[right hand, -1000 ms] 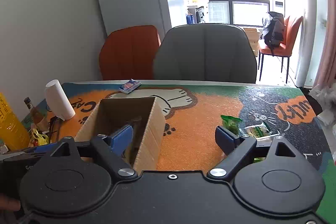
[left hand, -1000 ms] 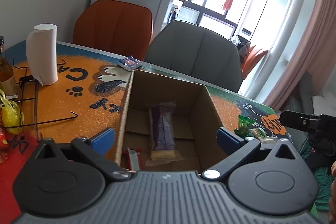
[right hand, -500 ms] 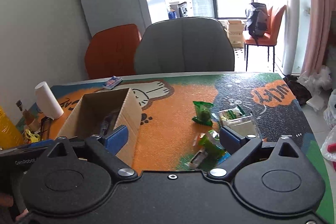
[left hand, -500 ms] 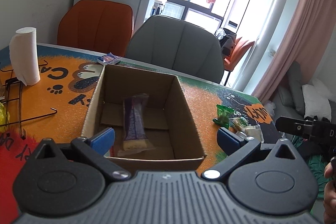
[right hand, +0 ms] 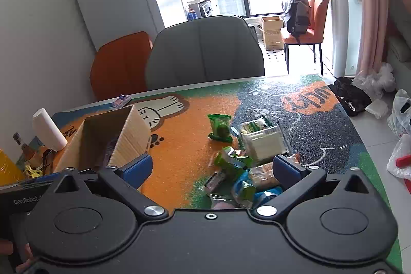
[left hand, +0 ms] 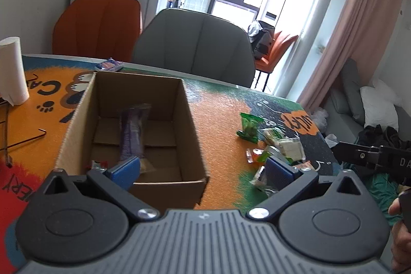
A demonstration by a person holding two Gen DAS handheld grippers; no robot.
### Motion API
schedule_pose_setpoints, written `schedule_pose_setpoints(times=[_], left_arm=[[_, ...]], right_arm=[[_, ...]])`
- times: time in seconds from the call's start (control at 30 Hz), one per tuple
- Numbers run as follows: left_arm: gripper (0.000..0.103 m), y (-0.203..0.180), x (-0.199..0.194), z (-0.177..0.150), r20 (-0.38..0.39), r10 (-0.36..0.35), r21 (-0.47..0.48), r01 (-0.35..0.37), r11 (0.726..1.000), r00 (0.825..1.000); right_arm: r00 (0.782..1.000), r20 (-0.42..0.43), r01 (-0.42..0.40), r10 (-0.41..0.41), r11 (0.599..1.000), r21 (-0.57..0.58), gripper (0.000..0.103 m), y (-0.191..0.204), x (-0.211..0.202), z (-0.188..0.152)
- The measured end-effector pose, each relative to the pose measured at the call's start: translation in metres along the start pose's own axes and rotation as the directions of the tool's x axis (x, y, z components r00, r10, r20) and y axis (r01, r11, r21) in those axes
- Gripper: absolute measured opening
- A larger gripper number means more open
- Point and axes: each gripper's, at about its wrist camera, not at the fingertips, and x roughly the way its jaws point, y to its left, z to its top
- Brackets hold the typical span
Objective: Organize snacks
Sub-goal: 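Withdraw both tools from the box back toward the snack pile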
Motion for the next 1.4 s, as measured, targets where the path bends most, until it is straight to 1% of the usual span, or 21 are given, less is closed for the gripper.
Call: schedule_pose_setpoints(times=[0.33,0.4,0.53,0.7,0.8,0.87,0.93,0.97,1.0,1.03,1.2,1.3,1.4], left_arm=[[0.103,-0.033,0.012,-0.009,-0.013,-0.058,0.047,0.059,0.997,0.998],[0.102,-0.038,0.015,-0.011,-0.017,-0.066,0.051,0.067,0.996,0.998],[0.102,-0.046,0.021,-0.018,-0.020,-0.103,0.043,0.104,0.994,0.994],[0.100,-0.059,0.036,-0.026,-0.048,-0.128,0.044,0.130,0.991,0.991],[0.096,-0.065,0.046,-0.031,-0.066,-0.143,0.036,0.146,0.989,0.988],[0.089,-0.069,0.054,-0.035,-0.082,-0.145,0.031,0.148,0.988,0.986],[0.081,-0.071,0.062,-0.039,-0.104,-0.152,0.016,0.155,0.988,0.983],[0.078,-0.072,0.066,-0.041,-0.115,-0.156,0.009,0.158,0.987,0.981],[0.073,-0.073,0.070,-0.043,-0.125,-0.158,0.004,0.160,0.987,0.980],[0.070,-0.074,0.074,-0.045,-0.134,-0.161,0.001,0.162,0.987,0.978],[0.061,-0.081,0.092,-0.052,-0.177,-0.164,0.000,0.167,0.986,0.970],[0.059,-0.084,0.100,-0.054,-0.194,-0.165,-0.001,0.168,0.986,0.967],[0.059,-0.089,0.111,-0.057,-0.204,-0.151,0.006,0.155,0.988,0.967]], right_arm=[[1.000,-0.016,0.026,-0.026,0.998,0.048,0.103,-0.033,-0.003,-0.010],[0.999,-0.021,0.031,-0.030,0.998,0.062,0.103,-0.041,-0.003,-0.013],[0.999,-0.030,0.047,-0.045,0.995,0.082,0.103,-0.054,0.001,-0.018],[0.997,-0.051,0.062,-0.057,0.992,0.112,0.103,-0.071,0.004,-0.026],[0.997,-0.057,0.059,-0.052,0.991,0.121,0.103,-0.079,0.006,-0.032],[0.997,-0.066,0.053,-0.045,0.991,0.120,0.099,-0.083,0.009,-0.035],[0.996,-0.082,0.046,-0.036,0.992,0.117,0.092,-0.085,0.014,-0.038],[0.995,-0.090,0.042,-0.031,0.992,0.119,0.090,-0.087,0.017,-0.039],[0.995,-0.097,0.039,-0.027,0.992,0.121,0.084,-0.088,0.020,-0.040],[0.995,-0.099,0.035,-0.023,0.992,0.124,0.079,-0.090,0.023,-0.041],[0.992,-0.128,0.029,-0.011,0.989,0.145,0.065,-0.097,0.039,-0.045],[0.989,-0.146,0.022,0.000,0.988,0.151,0.063,-0.100,0.048,-0.046],[0.988,-0.153,0.012,0.012,0.988,0.157,0.063,-0.101,0.054,-0.047]])
